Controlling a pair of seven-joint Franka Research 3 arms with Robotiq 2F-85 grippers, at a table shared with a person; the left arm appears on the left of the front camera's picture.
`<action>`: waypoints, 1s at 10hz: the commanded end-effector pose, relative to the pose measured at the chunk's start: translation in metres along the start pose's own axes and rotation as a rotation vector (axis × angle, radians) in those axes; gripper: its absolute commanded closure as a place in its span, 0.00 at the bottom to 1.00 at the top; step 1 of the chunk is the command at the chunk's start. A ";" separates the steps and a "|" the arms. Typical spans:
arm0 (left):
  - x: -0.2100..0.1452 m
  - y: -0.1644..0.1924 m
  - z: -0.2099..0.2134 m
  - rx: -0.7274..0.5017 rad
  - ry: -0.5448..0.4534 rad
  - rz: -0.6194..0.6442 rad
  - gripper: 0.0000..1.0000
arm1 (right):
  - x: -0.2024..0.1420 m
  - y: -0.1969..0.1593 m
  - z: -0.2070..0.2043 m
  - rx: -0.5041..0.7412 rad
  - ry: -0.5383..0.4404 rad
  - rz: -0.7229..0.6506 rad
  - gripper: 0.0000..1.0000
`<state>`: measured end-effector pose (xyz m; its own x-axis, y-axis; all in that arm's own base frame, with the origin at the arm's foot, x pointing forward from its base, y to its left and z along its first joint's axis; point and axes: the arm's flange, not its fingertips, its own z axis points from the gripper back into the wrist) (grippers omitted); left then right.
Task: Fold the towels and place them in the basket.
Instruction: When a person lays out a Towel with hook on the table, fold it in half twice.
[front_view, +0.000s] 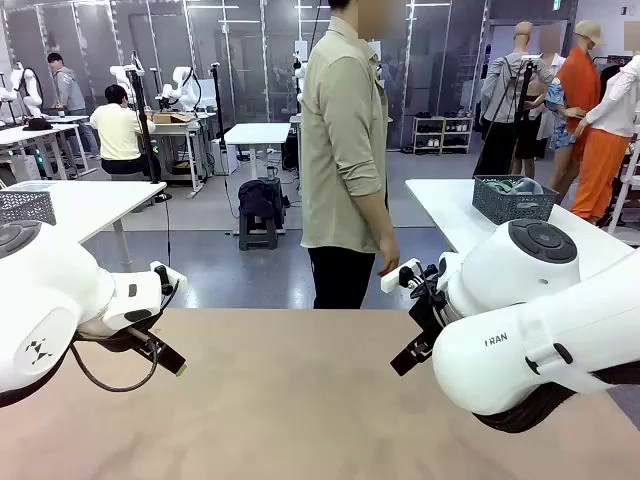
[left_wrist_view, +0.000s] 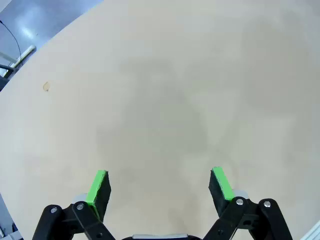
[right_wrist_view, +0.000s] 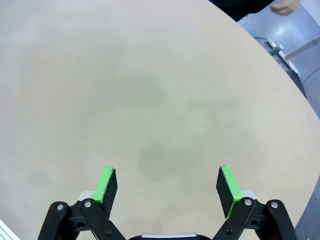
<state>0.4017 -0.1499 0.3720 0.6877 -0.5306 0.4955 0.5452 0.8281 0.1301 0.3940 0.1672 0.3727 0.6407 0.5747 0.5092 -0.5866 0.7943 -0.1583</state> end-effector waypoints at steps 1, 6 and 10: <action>0.000 0.000 0.000 0.000 0.000 -0.001 0.00 | 0.000 0.000 0.000 0.000 0.000 0.000 0.00; 0.000 0.000 0.000 0.000 0.000 -0.001 0.00 | 0.000 0.000 0.000 0.000 0.000 0.000 0.00; 0.000 0.000 0.000 0.000 0.000 -0.001 0.00 | 0.000 0.000 0.000 0.000 0.000 0.002 0.00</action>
<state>0.4016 -0.1502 0.3720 0.6872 -0.5313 0.4955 0.5459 0.8277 0.1303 0.3939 0.1673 0.3727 0.6390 0.5771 0.5086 -0.5882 0.7927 -0.1603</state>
